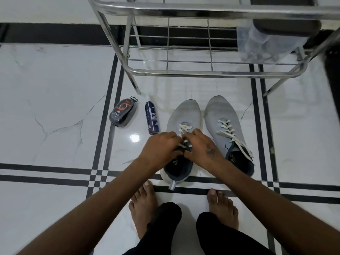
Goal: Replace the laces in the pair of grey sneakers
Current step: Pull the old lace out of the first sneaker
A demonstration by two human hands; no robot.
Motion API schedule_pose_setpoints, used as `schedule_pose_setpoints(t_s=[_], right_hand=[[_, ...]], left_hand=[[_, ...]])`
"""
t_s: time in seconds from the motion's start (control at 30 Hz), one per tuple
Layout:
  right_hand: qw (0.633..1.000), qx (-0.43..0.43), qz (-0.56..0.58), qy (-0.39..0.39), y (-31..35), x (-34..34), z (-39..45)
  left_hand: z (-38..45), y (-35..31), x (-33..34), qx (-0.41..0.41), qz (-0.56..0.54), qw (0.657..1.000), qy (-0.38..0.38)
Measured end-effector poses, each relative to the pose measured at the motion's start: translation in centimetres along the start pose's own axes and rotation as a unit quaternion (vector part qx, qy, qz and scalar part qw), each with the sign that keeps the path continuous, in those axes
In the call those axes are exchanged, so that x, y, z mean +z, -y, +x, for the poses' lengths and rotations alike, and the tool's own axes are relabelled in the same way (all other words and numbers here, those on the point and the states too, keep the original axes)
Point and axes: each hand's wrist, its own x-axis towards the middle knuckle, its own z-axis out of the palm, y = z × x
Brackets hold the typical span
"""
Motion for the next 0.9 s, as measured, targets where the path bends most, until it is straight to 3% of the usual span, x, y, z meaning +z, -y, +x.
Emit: schedule_pose_setpoints(t_s=[0.07, 0.13, 0.17, 0.2, 0.23, 0.3, 0.33, 0.37, 0.43, 0.47, 0.53, 0.6, 0.67, 0.73, 0.8, 0.83, 0.9], right_hand=[[1.000, 0.012, -0.001, -0.003, -0.1, -0.1, -0.1], [1.000, 0.014, 0.005, -0.015, -0.2, -0.2, -0.3], [1.000, 0.015, 0.012, -0.018, -0.2, -0.2, -0.4], [1.000, 0.015, 0.020, -0.018, -0.4, -0.2, -0.6], [0.999, 0.015, 0.026, -0.017, -0.4, -0.2, -0.7], [0.999, 0.017, 0.028, -0.011, -0.6, -0.2, -1.0], [0.999, 0.016, 0.025, -0.011, -0.7, -0.3, -1.1], [1.000, 0.016, 0.019, -0.013, -0.8, -0.3, -1.2], [1.000, 0.010, 0.001, -0.028, -0.9, -0.4, -1.6], [0.999, 0.003, -0.010, -0.044, -0.8, -0.5, -1.8], [0.996, -0.023, -0.035, -0.081, -0.3, -0.3, -2.2], [0.984, -0.064, -0.088, -0.142, 0.3, 0.0, -2.2], [0.962, -0.119, -0.132, -0.207, 0.7, 0.0, -2.0], [0.946, -0.176, -0.155, -0.225, 0.7, 0.1, -1.6], [0.954, -0.192, -0.128, -0.190, 0.6, 0.0, -1.5], [0.968, -0.152, -0.080, -0.182, 0.5, -0.1, -1.5], [0.973, 0.039, 0.091, -0.208, 0.1, -0.8, -1.3]], left_hand=[[0.4, -0.3, 0.0, -0.020, 0.027, 0.999, 0.006], [-0.2, 0.4, -0.2, -0.079, -0.094, 0.991, -0.060], [-0.7, 0.9, -0.3, -0.137, -0.190, 0.968, -0.090], [-1.3, 1.7, -0.4, -0.205, -0.295, 0.925, -0.127], [-2.0, 2.7, -0.6, -0.289, -0.384, 0.860, -0.170], [-3.3, 5.4, -0.8, -0.452, -0.458, 0.723, -0.253], [-4.0, 6.8, -0.9, -0.498, -0.421, 0.714, -0.255], [-4.5, 8.0, -0.9, -0.514, -0.340, 0.755, -0.223], [-5.4, 8.6, -0.8, -0.467, -0.162, 0.861, -0.118], [-5.4, 8.0, -0.8, -0.418, -0.112, 0.897, -0.094], [-4.9, 5.6, -0.5, -0.318, -0.085, 0.936, -0.122], [-3.8, 2.3, 0.3, -0.210, -0.118, 0.964, -0.111], [-2.5, -0.5, 1.4, -0.130, -0.120, 0.984, -0.022], [-1.7, -1.7, 2.4, -0.118, -0.104, 0.988, 0.011], [-1.8, -1.3, 2.8, -0.140, -0.138, 0.980, -0.021], [-2.1, -1.1, 2.9, -0.151, -0.157, 0.975, -0.038], [-2.8, -0.1, 2.9, -0.169, -0.180, 0.967, -0.062]])
